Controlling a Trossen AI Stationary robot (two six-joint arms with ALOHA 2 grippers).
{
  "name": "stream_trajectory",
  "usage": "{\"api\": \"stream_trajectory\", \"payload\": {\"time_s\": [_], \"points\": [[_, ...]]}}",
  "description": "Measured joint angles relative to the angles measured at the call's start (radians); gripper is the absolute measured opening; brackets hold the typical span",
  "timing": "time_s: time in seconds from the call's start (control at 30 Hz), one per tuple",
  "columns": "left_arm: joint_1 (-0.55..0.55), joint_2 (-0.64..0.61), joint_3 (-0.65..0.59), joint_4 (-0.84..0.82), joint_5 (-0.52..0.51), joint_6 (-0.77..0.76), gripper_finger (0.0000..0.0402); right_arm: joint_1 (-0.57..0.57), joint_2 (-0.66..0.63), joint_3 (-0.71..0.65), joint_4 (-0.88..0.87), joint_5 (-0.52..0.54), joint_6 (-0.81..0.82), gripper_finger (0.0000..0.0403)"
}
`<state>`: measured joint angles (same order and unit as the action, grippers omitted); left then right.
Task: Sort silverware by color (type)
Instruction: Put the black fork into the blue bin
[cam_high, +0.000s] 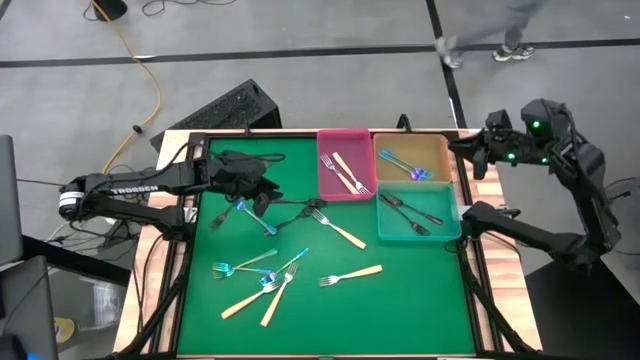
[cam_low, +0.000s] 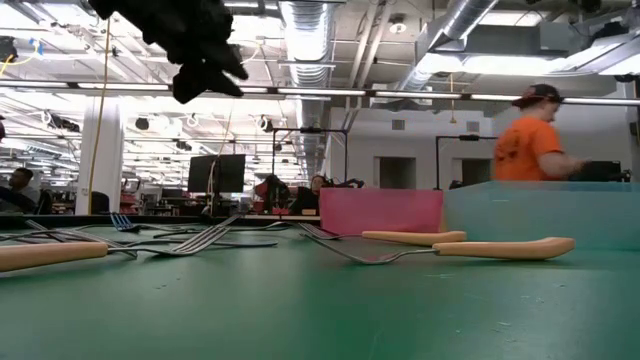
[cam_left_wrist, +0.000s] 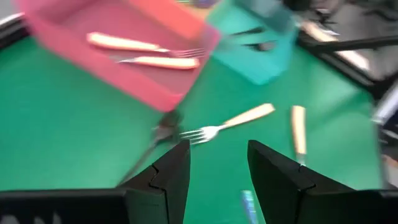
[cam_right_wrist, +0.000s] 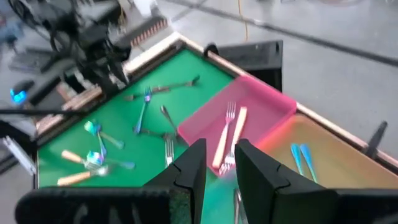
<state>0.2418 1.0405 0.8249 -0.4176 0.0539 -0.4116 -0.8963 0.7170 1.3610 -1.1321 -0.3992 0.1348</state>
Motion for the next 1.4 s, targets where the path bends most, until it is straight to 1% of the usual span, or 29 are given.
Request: {"api": "stream_trajectory", "payload": {"time_s": [0.1, 0.2, 0.3, 0.43, 0.53, 0.63, 0.8, 0.87, 1.03, 1.13, 1.4], "points": [[0.003, 0.001, 0.0, -0.049, -0.073, -0.016, 0.0144, 0.0, -0.035, -0.078, 0.078, 0.0, 0.031, 0.0109], [0.003, 0.025, 0.0, -0.091, -0.086, 0.02, 0.0144, 0.0, -0.052, -0.126, 0.113, -0.002, 0.034, 0.0109], [0.003, 0.076, 0.0, -0.09, -0.074, 0.047, 0.0144, 0.0, -0.051, -0.159, 0.131, -0.003, 0.034, 0.0109], [0.004, 0.163, 0.0, -0.085, -0.049, 0.09, 0.0147, 0.0, -0.043, -0.174, 0.134, -0.026, 0.034, 0.0109], [0.004, 0.227, 0.0, -0.085, -0.035, 0.134, 0.0157, 0.009, -0.038, -0.174, 0.141, -0.047, 0.034, 0.0109], [0.004, 0.278, 0.0, -0.074, -0.04, 0.178, 0.0172, 0.025, -0.037, -0.174, 0.142, -0.048, 0.034, 0.0109], [0.004, 0.331, 0.002, 0.001, -0.058, 0.246, 0.0199, 0.046, -0.038, -0.174, 0.143, -0.048, 0.033, 0.0109], [0.006, 0.362, 0.021, 0.003, -0.071, 0.281, 0.0204, 0.053, -0.037, -0.174, 0.143, -0.048, 0.033, 0.0109], [0.01, 0.47, 0.087, 0.0, -0.116, 0.416, 0.0206, 0.053, -0.037, -0.174, 0.143, -0.048, 0.033, 0.0109], [0.016, 0.532, 0.119, 0.001, -0.121, 0.473, 0.0206, 0.053, -0.037, -0.174, 0.143, -0.048, 0.034, 0.0109], [0.031, 0.622, 0.129, 0.028, -0.12, 0.56, 0.0206, 0.053, -0.037, -0.174, 0.143, -0.047, 0.034, 0.0109]]}}
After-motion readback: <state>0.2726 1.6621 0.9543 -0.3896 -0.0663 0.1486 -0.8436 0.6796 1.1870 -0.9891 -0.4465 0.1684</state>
